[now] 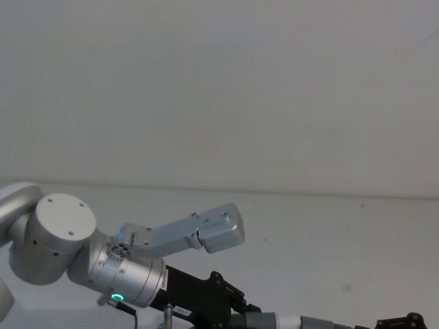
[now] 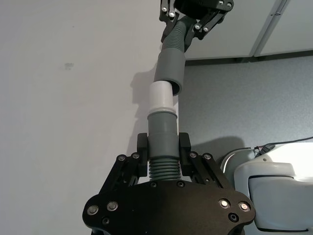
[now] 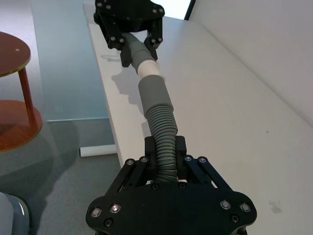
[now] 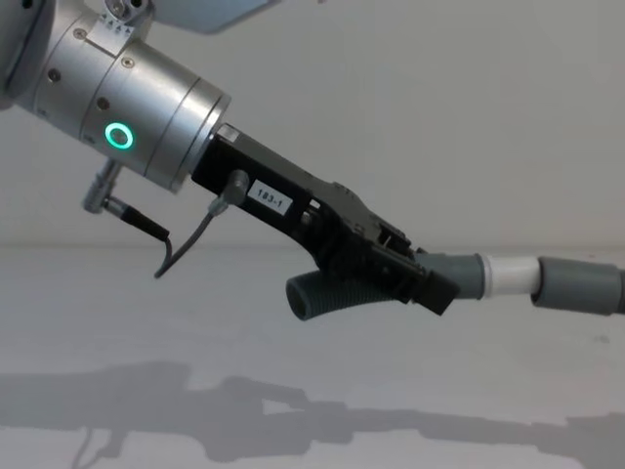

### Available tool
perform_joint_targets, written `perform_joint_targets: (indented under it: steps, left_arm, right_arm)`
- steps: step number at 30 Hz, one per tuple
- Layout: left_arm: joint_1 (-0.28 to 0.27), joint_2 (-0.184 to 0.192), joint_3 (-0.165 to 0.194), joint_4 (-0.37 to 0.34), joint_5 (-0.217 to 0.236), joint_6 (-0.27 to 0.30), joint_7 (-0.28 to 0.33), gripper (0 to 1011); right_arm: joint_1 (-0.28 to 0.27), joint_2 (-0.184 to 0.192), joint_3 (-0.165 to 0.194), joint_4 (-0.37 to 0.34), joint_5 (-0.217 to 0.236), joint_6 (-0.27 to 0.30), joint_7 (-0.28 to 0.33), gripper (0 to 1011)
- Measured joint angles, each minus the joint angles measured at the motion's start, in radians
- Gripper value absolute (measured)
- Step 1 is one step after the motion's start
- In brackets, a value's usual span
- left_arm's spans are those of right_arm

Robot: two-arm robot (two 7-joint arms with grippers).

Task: Use both hands to pick up one end of the pipe from the table, align the ends, and insert them.

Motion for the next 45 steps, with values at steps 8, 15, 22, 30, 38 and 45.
perform_joint_targets:
  steps: [8, 15, 22, 30, 38, 45]
  left_arm:
    - [-0.008, -0.006, 0.01, 0.017, -0.004, -0.01, -0.004, 327]
    - [-0.013, -0.008, 0.017, 0.022, -0.007, -0.014, -0.004, 327]
    - [-0.014, -0.006, 0.022, 0.022, -0.011, -0.016, -0.002, 327]
    - [-0.014, 0.0, 0.025, 0.015, -0.018, -0.021, 0.006, 327]
    - [-0.01, 0.006, 0.024, 0.005, -0.027, -0.029, 0.015, 327]
    - [-0.007, 0.017, 0.021, -0.006, -0.037, -0.037, 0.023, 327]
  right_arm:
    - [0.0, 0.01, 0.001, -0.009, 0.018, 0.0, 0.006, 204]
    - [0.002, 0.016, 0.0, -0.015, 0.032, 0.005, 0.008, 204]
    - [0.006, 0.02, -0.005, -0.018, 0.043, 0.01, 0.009, 204]
    - [0.012, 0.021, -0.013, -0.02, 0.049, 0.015, 0.009, 204]
    - [0.019, 0.021, -0.027, -0.021, 0.05, 0.017, 0.007, 204]
    - [0.026, 0.022, -0.039, -0.021, 0.05, 0.011, 0.012, 204]
